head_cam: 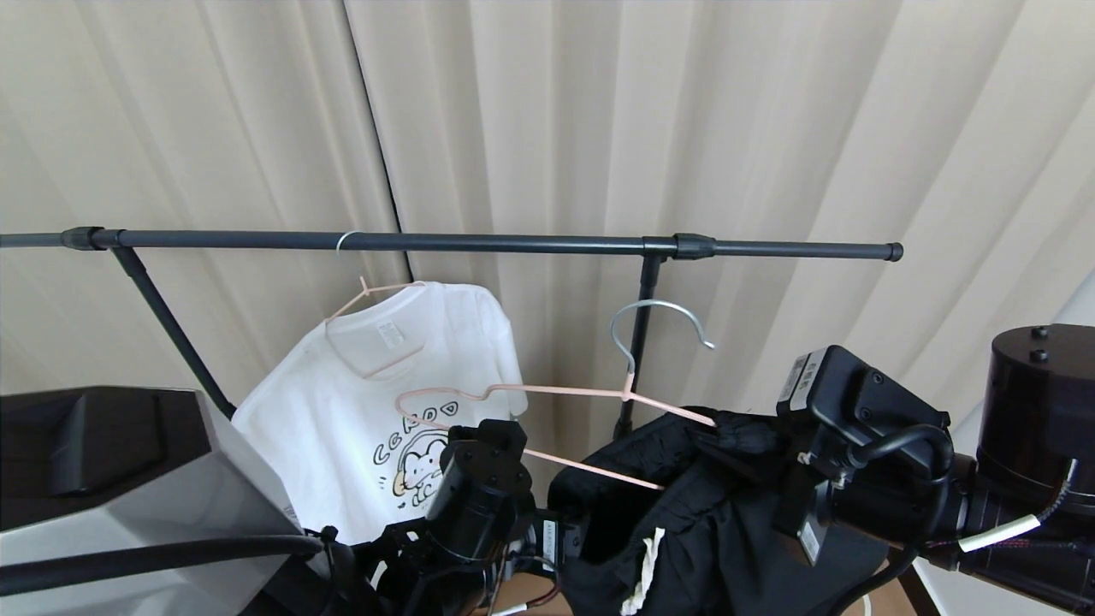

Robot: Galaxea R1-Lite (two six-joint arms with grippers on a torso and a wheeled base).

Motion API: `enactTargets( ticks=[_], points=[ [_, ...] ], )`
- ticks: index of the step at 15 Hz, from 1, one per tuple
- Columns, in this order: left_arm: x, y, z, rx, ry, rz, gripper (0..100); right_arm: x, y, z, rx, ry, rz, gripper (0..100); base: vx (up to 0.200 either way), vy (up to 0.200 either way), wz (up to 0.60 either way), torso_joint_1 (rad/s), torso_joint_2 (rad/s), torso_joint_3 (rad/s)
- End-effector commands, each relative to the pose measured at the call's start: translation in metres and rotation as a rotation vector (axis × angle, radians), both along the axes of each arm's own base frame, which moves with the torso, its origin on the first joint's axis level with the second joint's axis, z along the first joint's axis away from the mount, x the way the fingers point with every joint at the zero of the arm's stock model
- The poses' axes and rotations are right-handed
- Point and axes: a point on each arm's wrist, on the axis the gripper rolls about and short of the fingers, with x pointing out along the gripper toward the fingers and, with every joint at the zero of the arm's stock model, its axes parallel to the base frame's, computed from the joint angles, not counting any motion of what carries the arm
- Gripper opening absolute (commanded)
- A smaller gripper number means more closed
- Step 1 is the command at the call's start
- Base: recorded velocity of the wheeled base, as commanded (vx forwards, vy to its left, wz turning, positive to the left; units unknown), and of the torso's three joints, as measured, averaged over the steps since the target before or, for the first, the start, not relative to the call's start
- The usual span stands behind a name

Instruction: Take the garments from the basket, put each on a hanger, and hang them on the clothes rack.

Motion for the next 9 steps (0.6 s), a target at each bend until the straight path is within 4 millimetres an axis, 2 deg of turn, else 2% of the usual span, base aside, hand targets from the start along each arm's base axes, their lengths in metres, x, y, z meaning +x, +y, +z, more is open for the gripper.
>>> enactTargets(
  ticks=[1, 5, 6, 9],
  points=[
    [0.002, -0.001, -0.009, 0.022, 0.011, 0.008, 0, -0.001, -0.001, 0.002, 0.005, -0.006, 0.001, 0, 0.000, 0.000, 0.00, 0.000, 0.00, 0.000],
    [0.001, 0.000, -0.004, 0.013, -0.010, 0.019, 0, -0.001, -0.001, 0.002, 0.006, -0.007, -0.001, 0, 0.000, 0.000, 0.00, 0.000, 0.00, 0.000],
    [-0.003, 0.006, 0.008, 0.013, -0.054, 0.035, 0, 0.000, -0.002, 0.001, 0.003, -0.003, -0.005, 0, 0.000, 0.000, 0.00, 0.000, 0.00, 0.000],
    [-0.007, 0.016, 0.025, -0.003, -0.091, 0.040, 0, 0.004, -0.003, -0.001, -0.001, 0.006, -0.015, 0, 0.000, 0.000, 0.00, 0.000, 0.00, 0.000]
  ],
)
